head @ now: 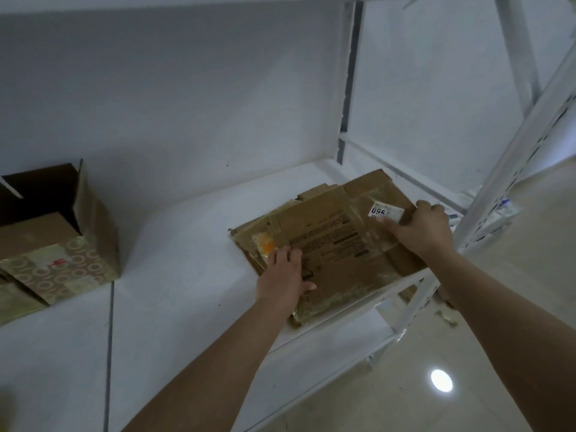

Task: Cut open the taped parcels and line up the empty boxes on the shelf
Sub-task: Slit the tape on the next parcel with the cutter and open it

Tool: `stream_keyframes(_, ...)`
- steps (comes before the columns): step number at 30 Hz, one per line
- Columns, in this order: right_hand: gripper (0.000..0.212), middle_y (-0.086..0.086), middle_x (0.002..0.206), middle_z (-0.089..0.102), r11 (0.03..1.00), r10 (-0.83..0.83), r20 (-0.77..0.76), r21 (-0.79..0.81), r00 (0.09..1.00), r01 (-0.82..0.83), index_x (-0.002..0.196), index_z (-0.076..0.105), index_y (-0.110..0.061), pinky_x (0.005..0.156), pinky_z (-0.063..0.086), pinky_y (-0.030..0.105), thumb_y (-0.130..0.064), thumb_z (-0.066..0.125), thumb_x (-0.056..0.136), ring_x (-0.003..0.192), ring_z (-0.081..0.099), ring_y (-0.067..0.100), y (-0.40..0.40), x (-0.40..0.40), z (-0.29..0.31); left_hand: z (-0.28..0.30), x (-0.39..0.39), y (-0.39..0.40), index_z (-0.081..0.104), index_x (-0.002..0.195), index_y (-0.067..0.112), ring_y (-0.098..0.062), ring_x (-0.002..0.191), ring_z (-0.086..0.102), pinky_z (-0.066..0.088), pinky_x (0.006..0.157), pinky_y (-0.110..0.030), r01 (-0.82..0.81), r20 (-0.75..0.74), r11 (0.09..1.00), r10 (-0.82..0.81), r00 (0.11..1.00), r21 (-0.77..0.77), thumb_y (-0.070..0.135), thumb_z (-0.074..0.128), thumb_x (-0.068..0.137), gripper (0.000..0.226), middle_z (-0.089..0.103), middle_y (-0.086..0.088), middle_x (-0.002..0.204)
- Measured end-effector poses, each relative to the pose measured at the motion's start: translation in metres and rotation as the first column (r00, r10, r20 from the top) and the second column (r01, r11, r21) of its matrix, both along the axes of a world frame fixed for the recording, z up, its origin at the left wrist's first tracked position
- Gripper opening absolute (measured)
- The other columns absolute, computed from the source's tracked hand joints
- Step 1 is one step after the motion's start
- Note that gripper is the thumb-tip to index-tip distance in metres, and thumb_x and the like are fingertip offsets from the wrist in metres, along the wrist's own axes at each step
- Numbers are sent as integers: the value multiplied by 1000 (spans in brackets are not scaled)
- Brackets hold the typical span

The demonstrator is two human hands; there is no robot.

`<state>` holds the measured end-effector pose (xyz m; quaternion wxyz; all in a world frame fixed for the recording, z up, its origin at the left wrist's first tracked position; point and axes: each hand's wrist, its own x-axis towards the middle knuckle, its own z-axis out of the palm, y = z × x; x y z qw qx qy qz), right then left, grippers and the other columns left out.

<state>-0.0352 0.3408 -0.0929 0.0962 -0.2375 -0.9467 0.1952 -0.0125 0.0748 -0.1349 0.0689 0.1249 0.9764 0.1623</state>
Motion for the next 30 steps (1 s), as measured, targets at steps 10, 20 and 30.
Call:
stream_keyframes(10, 46, 0, 94, 55, 986, -48, -168, -163, 985, 20, 117, 52, -14, 76, 41, 36, -53, 55, 93, 92, 57, 28, -5, 28, 34, 4, -6, -27, 3, 153, 16, -25, 141, 31, 39, 110, -48, -83, 0, 897, 92, 996, 434, 49, 86, 64, 126, 25, -8, 154)
stream_keyframes(20, 53, 2, 105, 66, 895, -52, -185, -445, 981, -37, 116, 55, -20, 84, 55, 51, -62, 58, 85, 92, 65, 26, -49, 40, 30, 50, 11, -70, 44, 134, 4, -14, 98, 58, 45, 78, -20, -237, -28, 611, 392, 920, 755, 29, 60, 96, 48, 57, 4, 107)
stream_keyframes(30, 37, -2, 97, 68, 725, -74, -298, -671, 952, -154, 94, 59, -25, 91, 53, 50, -62, 62, 85, 95, 67, 23, -132, 86, 30, 82, 39, -164, 44, 129, 21, -13, 93, 67, 56, 84, -36, -143, -46, 525, 330, 943, 839, 29, 62, 95, 40, 66, 3, 101)
